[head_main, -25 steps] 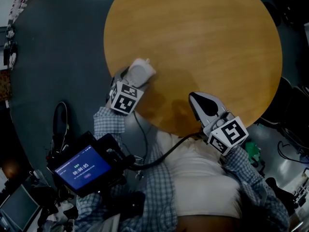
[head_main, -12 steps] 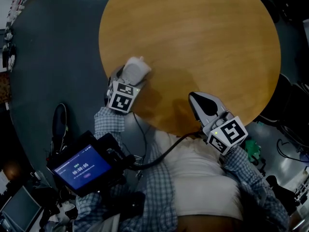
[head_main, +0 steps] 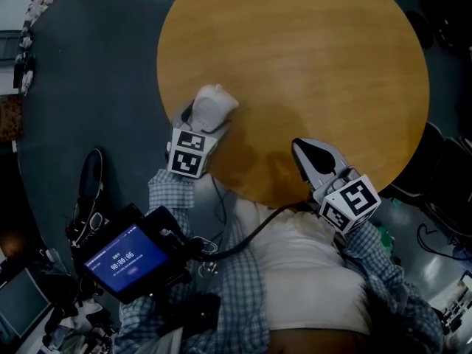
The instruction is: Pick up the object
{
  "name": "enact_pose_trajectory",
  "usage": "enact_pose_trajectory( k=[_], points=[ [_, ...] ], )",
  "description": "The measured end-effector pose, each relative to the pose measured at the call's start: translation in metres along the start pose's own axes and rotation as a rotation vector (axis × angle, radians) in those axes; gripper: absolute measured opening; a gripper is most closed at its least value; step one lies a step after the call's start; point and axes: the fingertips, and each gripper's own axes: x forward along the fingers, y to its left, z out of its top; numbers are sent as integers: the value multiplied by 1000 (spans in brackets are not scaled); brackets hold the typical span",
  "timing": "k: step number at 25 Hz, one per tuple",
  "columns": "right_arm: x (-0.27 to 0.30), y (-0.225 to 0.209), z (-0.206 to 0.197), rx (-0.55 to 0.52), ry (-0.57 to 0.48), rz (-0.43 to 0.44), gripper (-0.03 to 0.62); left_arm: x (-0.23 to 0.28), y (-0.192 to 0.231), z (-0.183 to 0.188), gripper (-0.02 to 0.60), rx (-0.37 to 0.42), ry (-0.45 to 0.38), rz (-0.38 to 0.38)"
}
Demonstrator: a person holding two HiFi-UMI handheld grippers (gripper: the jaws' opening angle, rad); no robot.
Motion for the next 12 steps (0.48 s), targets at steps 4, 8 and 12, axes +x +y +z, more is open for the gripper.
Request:
enact_pose_trajectory(
  k=[4,8,12],
  points=[
    [13,1,0,-32,4,41,6,-17,0,0,453,-37,-62,37],
    [24,-25,26,-45,-4,60,6,-18,-8,29,453,-88,-112,60],
    [-16,-33,13,-62,-32,93,6,-39,-71,24,453,-115,-153,96]
  ],
)
